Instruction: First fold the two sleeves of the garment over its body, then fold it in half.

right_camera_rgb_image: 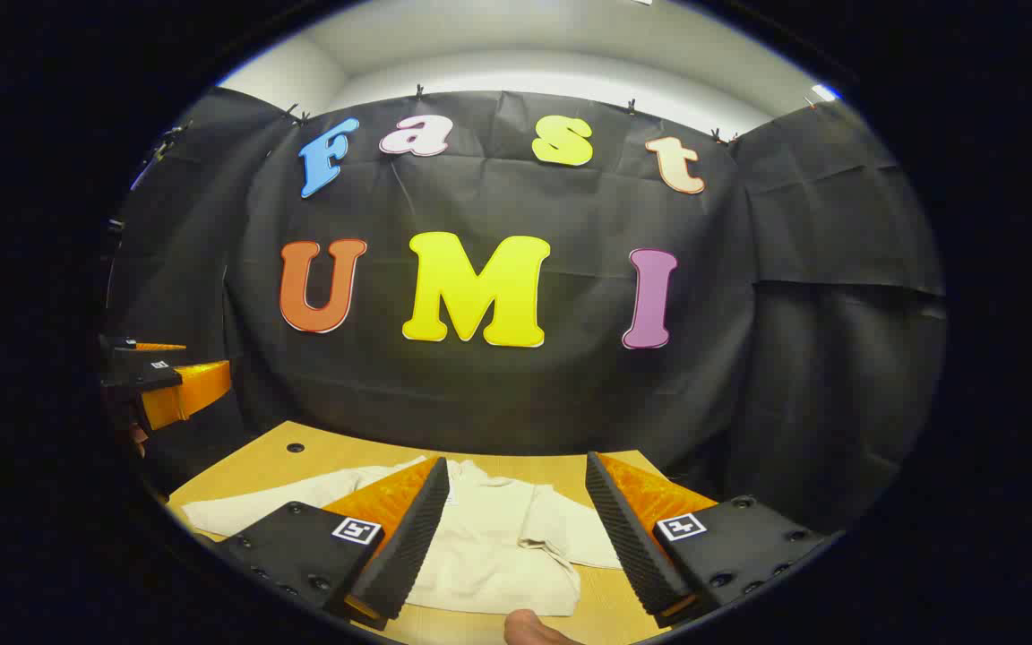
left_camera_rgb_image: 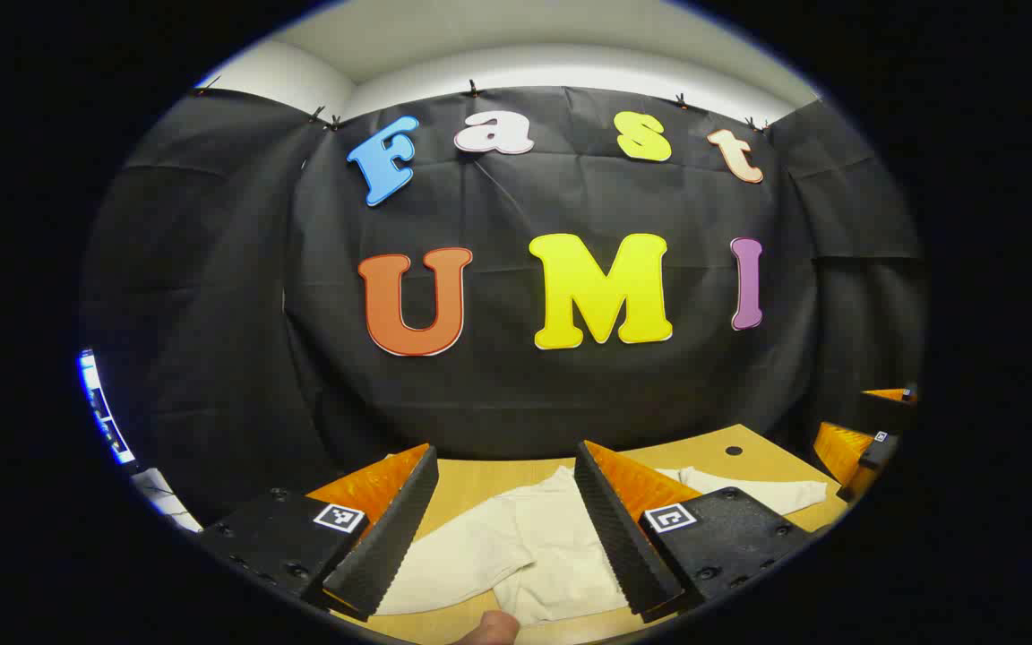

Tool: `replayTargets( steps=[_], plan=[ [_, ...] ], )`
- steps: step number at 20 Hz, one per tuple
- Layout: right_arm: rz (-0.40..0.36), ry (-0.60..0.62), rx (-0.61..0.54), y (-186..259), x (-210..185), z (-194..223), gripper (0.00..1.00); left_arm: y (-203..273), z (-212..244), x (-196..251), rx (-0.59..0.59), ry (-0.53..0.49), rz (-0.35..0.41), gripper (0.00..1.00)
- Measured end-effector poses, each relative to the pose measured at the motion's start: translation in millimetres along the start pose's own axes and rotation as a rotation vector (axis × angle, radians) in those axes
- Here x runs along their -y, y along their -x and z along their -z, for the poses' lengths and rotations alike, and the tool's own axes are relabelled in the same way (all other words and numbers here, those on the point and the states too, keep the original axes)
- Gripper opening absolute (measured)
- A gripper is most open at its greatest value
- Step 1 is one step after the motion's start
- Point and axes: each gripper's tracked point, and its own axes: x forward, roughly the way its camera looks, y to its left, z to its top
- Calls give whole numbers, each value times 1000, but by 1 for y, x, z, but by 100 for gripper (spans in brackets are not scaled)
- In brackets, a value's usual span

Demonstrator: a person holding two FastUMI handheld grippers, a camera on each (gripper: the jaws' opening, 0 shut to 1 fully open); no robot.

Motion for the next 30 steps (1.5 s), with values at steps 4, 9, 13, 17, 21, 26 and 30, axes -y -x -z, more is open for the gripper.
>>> replayTargets(
  steps=[4,9,13,17,21,26,30],
  plan=[
    [14,-2,28,-2,5,-18,93,-7,-4,21,18,-16,18,97],
    [17,13,90,-8,15,-39,95,-16,-6,38,13,0,19,98],
    [35,-26,102,-13,30,-49,93,-19,-5,49,9,-1,27,97],
    [49,-32,104,-20,40,-51,94,-19,-2,50,-1,0,19,97],
    [42,-29,98,-25,43,-50,94,-23,3,51,-22,1,11,97],
    [59,-36,67,-41,62,-34,94,-25,2,52,-21,-13,-5,97],
    [165,-138,-134,-69,126,42,94,-25,7,58,-42,-14,-16,98]
  ],
)
